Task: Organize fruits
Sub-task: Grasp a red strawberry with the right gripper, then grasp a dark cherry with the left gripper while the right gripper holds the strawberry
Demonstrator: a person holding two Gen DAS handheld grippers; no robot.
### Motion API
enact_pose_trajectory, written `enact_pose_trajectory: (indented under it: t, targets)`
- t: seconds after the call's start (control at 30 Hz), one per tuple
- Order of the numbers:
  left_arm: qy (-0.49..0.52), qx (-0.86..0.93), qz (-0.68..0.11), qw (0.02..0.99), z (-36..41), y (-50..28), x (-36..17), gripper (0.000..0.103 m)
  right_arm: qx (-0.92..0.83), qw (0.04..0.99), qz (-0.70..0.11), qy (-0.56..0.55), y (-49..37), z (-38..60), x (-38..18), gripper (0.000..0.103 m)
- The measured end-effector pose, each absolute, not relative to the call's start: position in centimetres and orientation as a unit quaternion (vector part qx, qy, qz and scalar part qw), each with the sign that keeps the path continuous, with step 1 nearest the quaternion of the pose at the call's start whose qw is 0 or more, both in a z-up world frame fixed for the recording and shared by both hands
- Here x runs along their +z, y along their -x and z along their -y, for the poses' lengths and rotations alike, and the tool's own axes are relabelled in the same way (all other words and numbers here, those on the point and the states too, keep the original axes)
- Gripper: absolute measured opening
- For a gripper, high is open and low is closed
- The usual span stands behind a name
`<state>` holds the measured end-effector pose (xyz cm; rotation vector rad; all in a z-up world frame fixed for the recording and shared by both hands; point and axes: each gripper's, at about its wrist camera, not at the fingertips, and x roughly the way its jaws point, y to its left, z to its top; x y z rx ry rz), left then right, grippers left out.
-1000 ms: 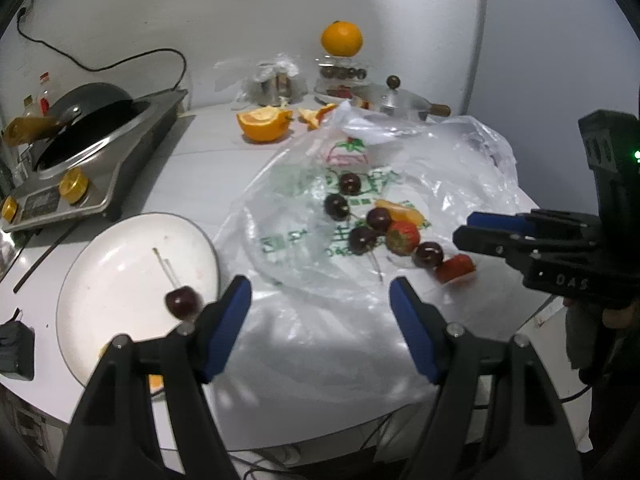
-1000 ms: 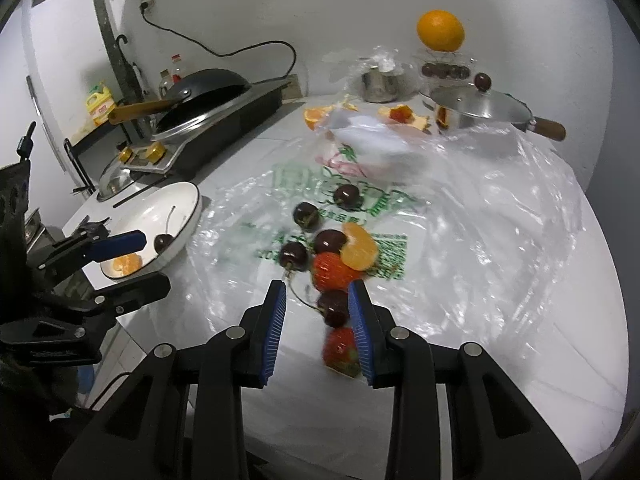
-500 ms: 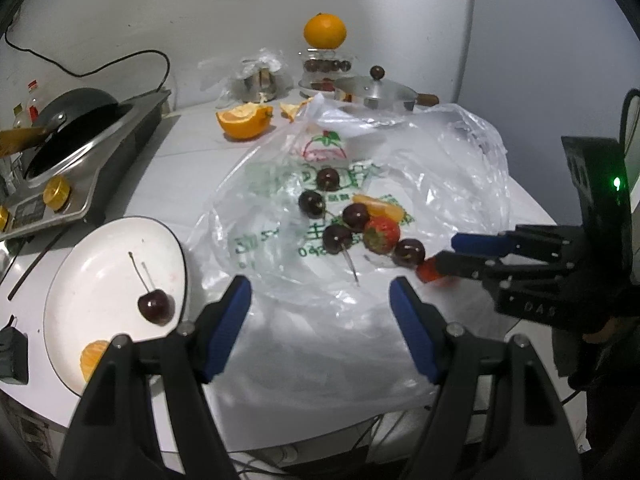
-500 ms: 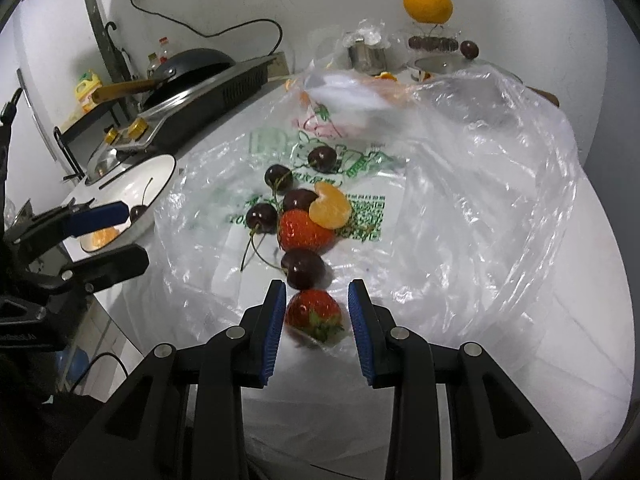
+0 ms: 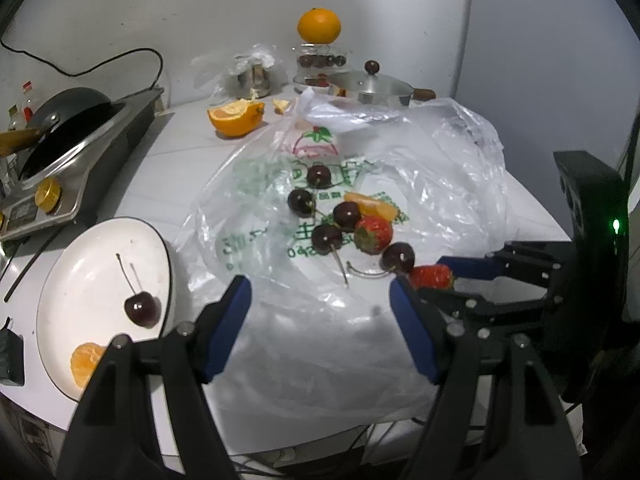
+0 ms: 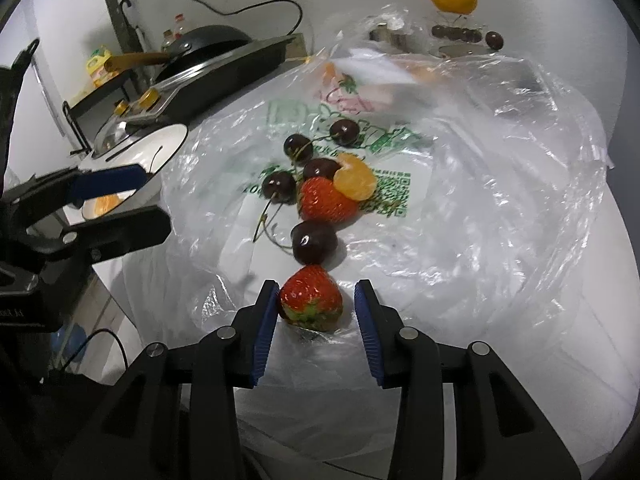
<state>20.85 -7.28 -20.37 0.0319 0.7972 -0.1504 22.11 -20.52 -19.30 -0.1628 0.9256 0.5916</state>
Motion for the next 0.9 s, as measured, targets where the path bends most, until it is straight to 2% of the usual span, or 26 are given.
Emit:
enact_pose_trajectory:
  t: [0.07, 0.13, 0.9]
  targets:
    - [-0.017, -0.073, -0.389, 0.918, 7.4, -21.0, -20.4, 0.073, 0.285, 0.849, -0.437, 0.085, -21.9, 20.3, -19.4, 0.041]
    - [-0.018, -0.074, -0.389, 0.918, 7.5, -21.1, -20.5, 0.073, 0.291, 0.847, -0.435, 0.087, -21.8, 20.3, -19.4, 0.033]
    - [-0.056, -0.101, -0.381, 0.917, 11.9, -23.5, -20.9, 0.073, 0.287, 0.876, -0.384, 0.05, -22.3, 24.9, -15.7, 0.033]
